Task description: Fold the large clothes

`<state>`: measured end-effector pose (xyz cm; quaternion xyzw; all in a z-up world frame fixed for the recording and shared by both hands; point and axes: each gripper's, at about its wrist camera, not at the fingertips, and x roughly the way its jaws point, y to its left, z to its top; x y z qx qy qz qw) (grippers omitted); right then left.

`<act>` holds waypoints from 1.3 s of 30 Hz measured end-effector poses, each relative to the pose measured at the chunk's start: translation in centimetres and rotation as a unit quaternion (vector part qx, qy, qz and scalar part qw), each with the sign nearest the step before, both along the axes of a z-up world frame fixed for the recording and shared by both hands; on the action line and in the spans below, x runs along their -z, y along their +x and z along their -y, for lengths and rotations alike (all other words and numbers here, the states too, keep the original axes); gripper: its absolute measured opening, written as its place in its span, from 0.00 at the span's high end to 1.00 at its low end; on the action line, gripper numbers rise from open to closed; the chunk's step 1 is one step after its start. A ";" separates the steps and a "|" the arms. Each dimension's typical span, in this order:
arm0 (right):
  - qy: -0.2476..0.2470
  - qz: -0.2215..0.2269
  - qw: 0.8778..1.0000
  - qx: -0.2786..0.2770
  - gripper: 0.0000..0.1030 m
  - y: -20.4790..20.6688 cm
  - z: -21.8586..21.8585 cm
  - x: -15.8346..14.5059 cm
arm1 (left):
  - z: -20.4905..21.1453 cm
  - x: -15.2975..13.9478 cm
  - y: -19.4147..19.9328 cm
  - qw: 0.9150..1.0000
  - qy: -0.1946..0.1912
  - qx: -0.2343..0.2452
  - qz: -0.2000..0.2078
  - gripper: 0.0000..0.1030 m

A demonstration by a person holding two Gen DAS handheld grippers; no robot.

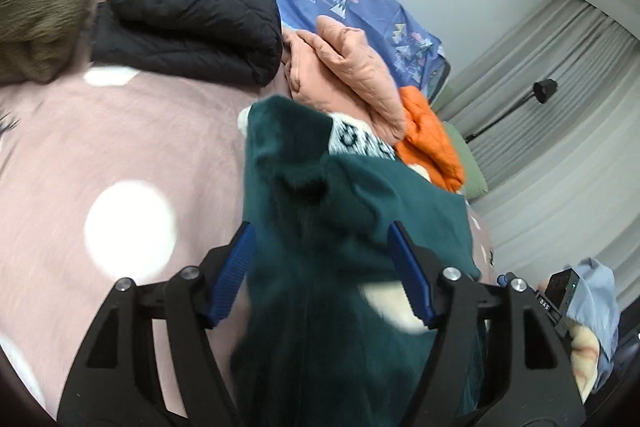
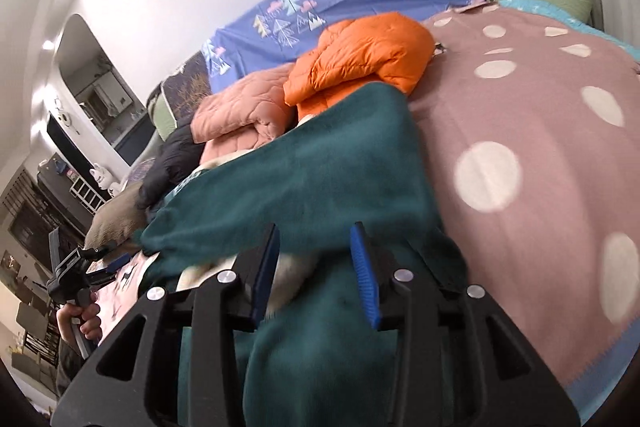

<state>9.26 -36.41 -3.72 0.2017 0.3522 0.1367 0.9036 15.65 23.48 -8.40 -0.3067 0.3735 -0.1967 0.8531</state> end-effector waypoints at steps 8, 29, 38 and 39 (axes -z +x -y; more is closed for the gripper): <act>0.009 -0.007 0.999 0.052 0.47 -11.4 5.3 2.0 | 0.4 1.4 -13.2 0.999 0.029 0.020 0.010 0.22; 0.043 -0.076 0.996 0.024 0.44 -19.1 4.0 10.8 | 5.8 7.0 -23.1 0.996 0.053 0.058 -0.044 0.21; 0.072 -0.073 0.994 0.028 0.44 -18.5 4.4 11.6 | 4.7 9.9 -22.5 0.995 0.033 0.026 -0.095 0.21; 0.074 -0.073 0.994 0.028 0.44 -18.4 4.4 11.6 | 4.7 10.1 -22.5 0.995 0.025 0.027 -0.097 0.21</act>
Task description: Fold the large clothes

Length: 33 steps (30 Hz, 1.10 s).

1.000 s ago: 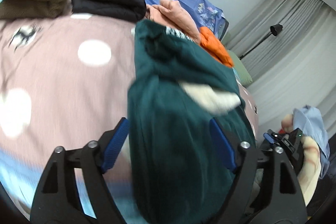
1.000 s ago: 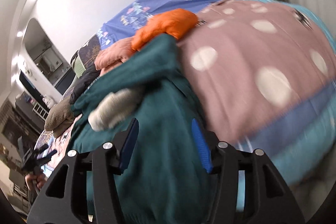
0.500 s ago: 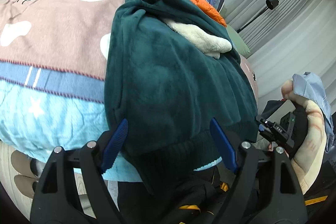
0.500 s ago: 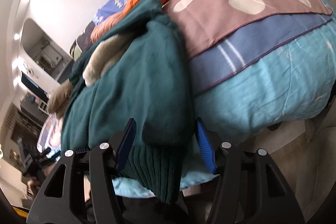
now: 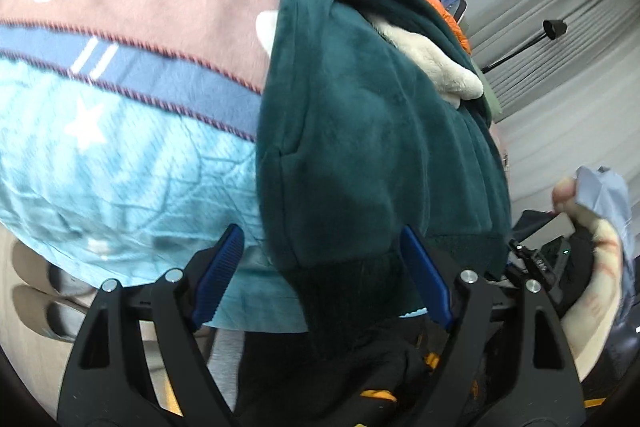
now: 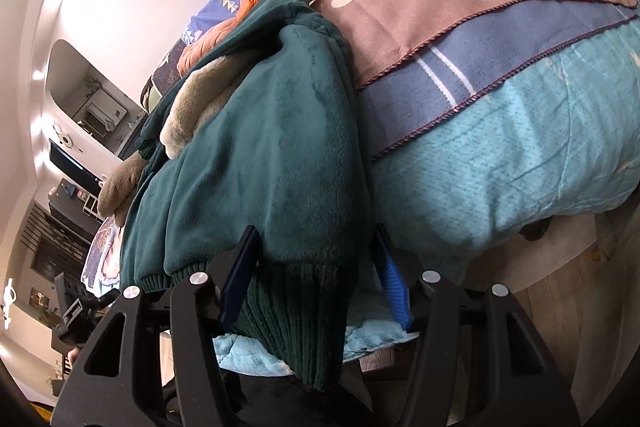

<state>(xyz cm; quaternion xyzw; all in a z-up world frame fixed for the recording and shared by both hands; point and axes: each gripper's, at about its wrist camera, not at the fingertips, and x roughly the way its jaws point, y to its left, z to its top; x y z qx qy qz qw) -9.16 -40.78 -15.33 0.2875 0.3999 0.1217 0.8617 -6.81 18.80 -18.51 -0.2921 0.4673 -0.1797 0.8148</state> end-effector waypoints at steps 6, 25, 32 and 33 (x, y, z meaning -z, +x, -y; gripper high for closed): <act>0.001 0.001 1.000 0.005 0.56 -0.1 -0.1 0.2 | 1.9 0.9 -0.4 0.999 -0.030 0.037 -0.012 0.34; 0.014 0.002 1.000 0.020 0.74 -1.6 0.0 -3.0 | 1.1 -3.4 -1.4 0.986 -0.135 0.076 0.063 0.86; -0.004 0.000 1.000 0.010 0.77 -2.5 -0.8 -4.3 | 1.4 -4.0 -1.2 0.984 -0.146 0.074 0.063 0.86; -0.001 0.002 1.000 0.006 0.78 -2.5 -0.9 -4.5 | 1.4 -4.1 -1.2 0.984 -0.150 0.075 0.064 0.86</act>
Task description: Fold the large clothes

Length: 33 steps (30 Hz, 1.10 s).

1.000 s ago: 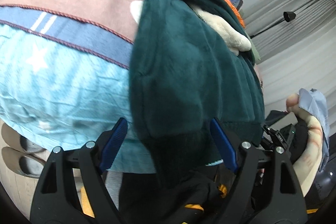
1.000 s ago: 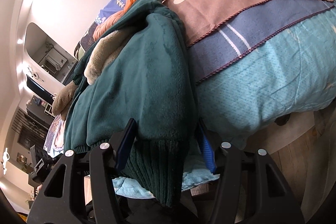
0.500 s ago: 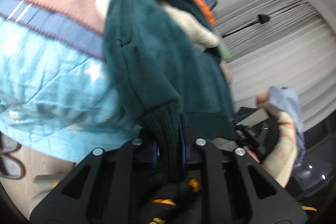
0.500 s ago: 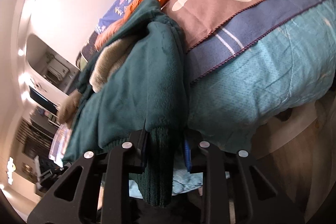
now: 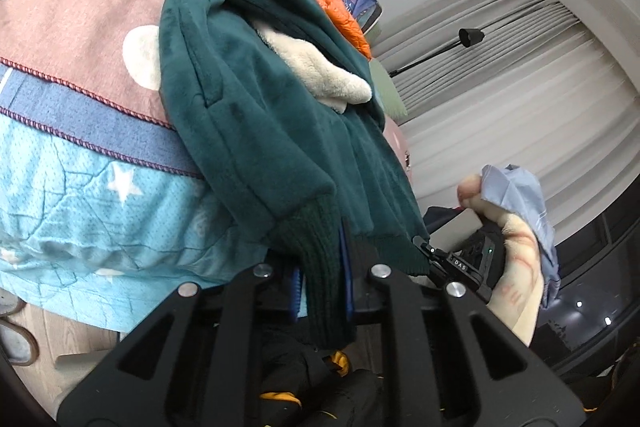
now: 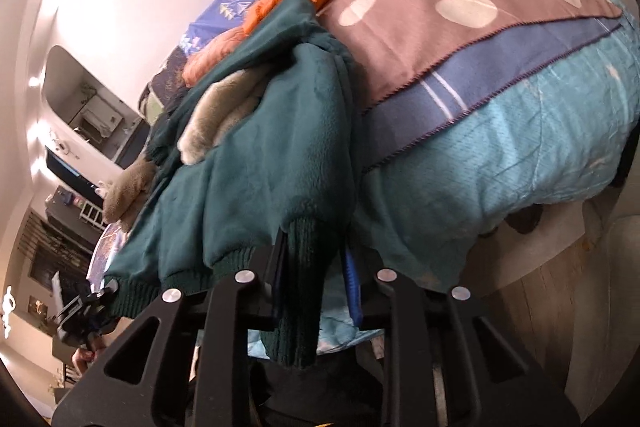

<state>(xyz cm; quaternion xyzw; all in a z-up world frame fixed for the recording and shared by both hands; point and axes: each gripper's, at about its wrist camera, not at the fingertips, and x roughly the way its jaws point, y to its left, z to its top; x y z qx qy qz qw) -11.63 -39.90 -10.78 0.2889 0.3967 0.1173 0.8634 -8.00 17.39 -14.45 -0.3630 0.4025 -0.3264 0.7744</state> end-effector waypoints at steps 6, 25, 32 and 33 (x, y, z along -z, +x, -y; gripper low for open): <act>0.105 0.026 0.994 -0.024 0.80 0.9 1.2 -1.7 | -0.1 -0.8 0.6 0.999 -0.032 0.012 0.015 0.87; 0.247 0.083 0.965 -0.031 0.81 7.5 3.0 -9.1 | -1.7 -8.6 7.9 0.989 -0.120 0.021 0.085 0.86; 0.238 0.105 0.965 -0.040 0.81 12.6 2.5 -12.4 | -1.2 -11.6 12.6 0.987 -0.115 0.021 0.110 0.86; 0.238 0.106 0.965 -0.040 0.81 13.6 2.5 -12.8 | -1.2 -11.9 13.4 0.987 -0.115 0.019 0.114 0.86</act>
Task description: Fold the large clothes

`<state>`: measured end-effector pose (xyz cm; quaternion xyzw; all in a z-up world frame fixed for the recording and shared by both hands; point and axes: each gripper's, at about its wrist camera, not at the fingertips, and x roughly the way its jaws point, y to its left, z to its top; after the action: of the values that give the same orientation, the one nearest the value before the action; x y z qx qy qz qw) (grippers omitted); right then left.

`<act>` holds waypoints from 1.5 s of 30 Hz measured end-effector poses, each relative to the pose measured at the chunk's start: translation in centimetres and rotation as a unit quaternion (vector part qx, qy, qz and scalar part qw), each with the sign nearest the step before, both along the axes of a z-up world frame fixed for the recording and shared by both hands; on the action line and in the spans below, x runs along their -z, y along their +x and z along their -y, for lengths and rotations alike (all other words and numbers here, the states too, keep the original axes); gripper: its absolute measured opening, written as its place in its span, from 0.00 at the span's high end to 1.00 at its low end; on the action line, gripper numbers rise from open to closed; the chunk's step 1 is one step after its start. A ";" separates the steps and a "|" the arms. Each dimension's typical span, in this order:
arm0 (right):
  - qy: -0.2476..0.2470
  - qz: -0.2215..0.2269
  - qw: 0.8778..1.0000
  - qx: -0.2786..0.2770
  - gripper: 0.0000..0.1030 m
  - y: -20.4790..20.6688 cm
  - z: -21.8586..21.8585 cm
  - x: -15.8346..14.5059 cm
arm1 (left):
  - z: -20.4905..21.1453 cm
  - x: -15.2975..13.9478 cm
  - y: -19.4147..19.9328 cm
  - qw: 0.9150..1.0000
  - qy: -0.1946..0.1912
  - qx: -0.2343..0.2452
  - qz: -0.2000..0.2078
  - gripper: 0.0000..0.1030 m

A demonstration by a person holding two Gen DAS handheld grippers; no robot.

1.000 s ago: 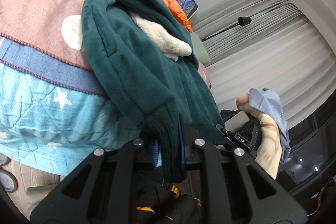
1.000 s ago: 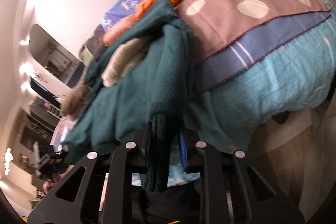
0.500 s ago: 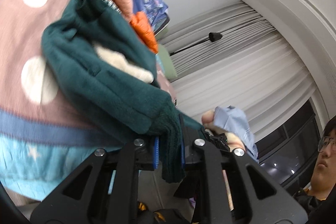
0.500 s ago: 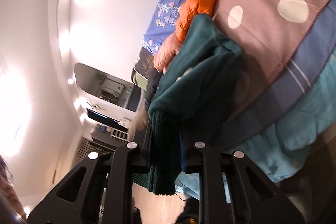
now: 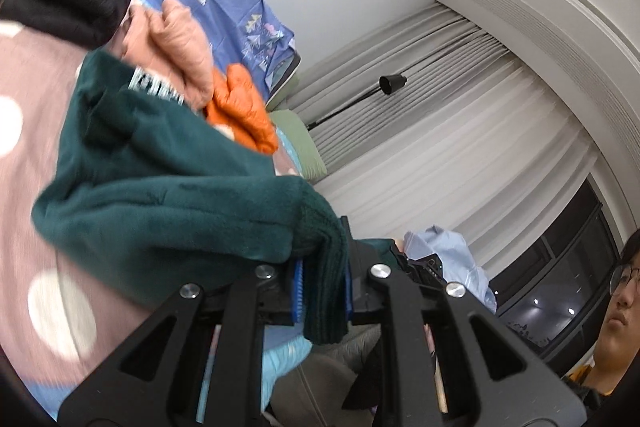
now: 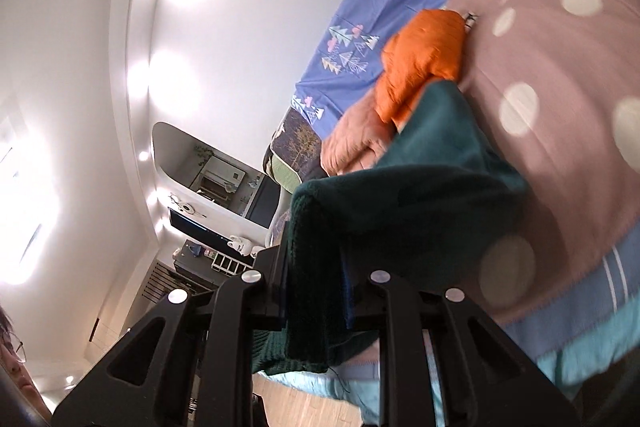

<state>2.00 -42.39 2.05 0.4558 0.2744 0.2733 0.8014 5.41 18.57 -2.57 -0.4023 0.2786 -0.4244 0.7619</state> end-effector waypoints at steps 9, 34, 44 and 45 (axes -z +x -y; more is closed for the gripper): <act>0.050 -0.032 0.998 0.005 0.81 10.5 0.2 -0.1 | -0.6 -1.7 9.8 1.000 -0.015 -0.021 -0.003 0.86; 0.029 -0.136 0.986 0.095 0.52 24.4 2.2 9.2 | -2.9 7.6 26.2 0.971 0.139 -0.177 -0.080 0.65; -0.193 -0.024 0.980 0.035 0.80 21.6 -8.5 1.7 | -0.4 -0.9 20.2 0.947 0.222 -0.231 0.013 0.74; -0.223 -0.022 0.974 0.027 0.81 22.1 -10.2 1.6 | 0.6 -1.1 20.3 0.946 0.234 -0.226 0.015 0.76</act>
<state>24.12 -32.14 0.44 0.2789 0.3332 0.1733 0.8838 25.74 17.99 -1.44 -0.2586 0.2607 -0.1701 0.9145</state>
